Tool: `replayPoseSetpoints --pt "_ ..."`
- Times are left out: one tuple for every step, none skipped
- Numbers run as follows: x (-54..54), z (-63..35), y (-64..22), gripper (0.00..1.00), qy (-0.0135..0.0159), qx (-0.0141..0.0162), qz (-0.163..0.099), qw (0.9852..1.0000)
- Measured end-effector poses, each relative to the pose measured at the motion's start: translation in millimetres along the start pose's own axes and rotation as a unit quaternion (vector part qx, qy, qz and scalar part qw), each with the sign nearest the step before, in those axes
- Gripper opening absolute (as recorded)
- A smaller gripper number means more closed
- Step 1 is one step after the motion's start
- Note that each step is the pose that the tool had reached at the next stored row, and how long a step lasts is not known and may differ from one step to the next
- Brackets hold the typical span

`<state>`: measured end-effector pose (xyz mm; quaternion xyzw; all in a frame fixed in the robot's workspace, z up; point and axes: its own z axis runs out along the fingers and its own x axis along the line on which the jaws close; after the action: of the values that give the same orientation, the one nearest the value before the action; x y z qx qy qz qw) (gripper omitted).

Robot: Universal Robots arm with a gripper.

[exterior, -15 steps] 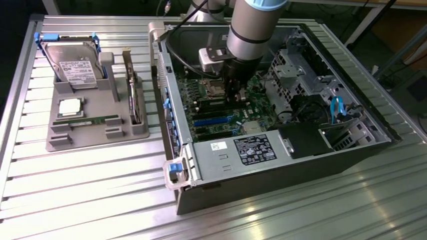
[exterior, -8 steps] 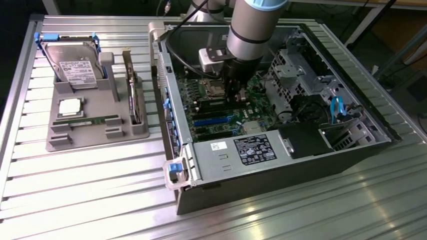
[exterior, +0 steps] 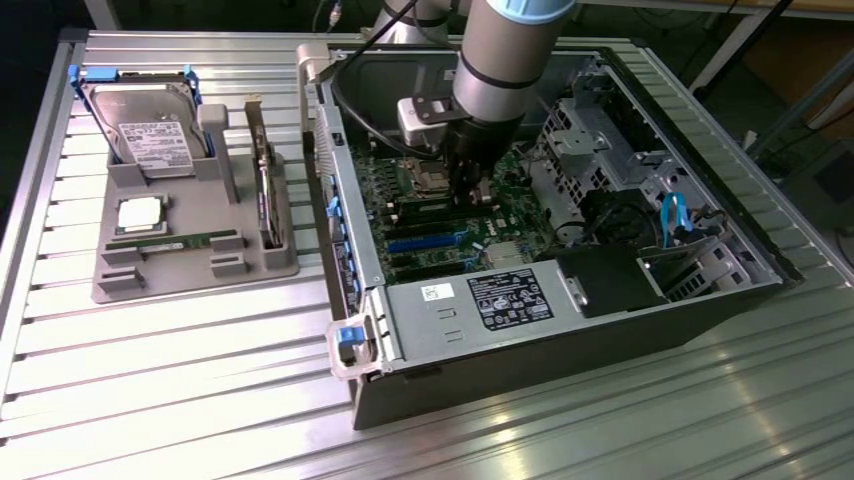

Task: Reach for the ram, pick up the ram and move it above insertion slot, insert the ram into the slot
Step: 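Insert the ram into the slot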

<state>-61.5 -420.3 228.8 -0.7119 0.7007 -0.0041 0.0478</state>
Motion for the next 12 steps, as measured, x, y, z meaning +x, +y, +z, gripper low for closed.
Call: replayPoseSetpoints --pt "0.0 0.2 0.0 0.14 0.0 0.0 0.0 1.0" --pt "0.0 0.3 0.0 0.14 0.0 0.0 0.0 1.0" --pt "0.0 0.5 0.0 0.14 0.0 0.0 0.0 1.0" --pt "0.0 0.7 0.0 0.14 0.0 0.0001 0.0 1.0" --pt "0.0 0.8 0.0 0.14 0.0001 0.0 0.0 1.0" --pt "0.0 1.0 0.1 0.14 0.0001 0.0 0.001 1.0" --pt "0.1 1.0 0.1 0.14 0.0002 0.0 0.001 1.0" --pt "0.1 1.0 0.1 0.14 0.0001 0.0001 0.001 1.0" --pt "0.1 1.0 0.1 0.14 0.0001 0.0 0.001 1.0" --pt "0.1 1.0 0.1 0.14 0.0001 0.0001 0.001 1.0" --pt "0.1 1.0 0.1 0.14 0.0001 0.0 0.001 1.0" --pt "0.1 1.0 0.1 0.14 0.0001 0.0 0.001 1.0"
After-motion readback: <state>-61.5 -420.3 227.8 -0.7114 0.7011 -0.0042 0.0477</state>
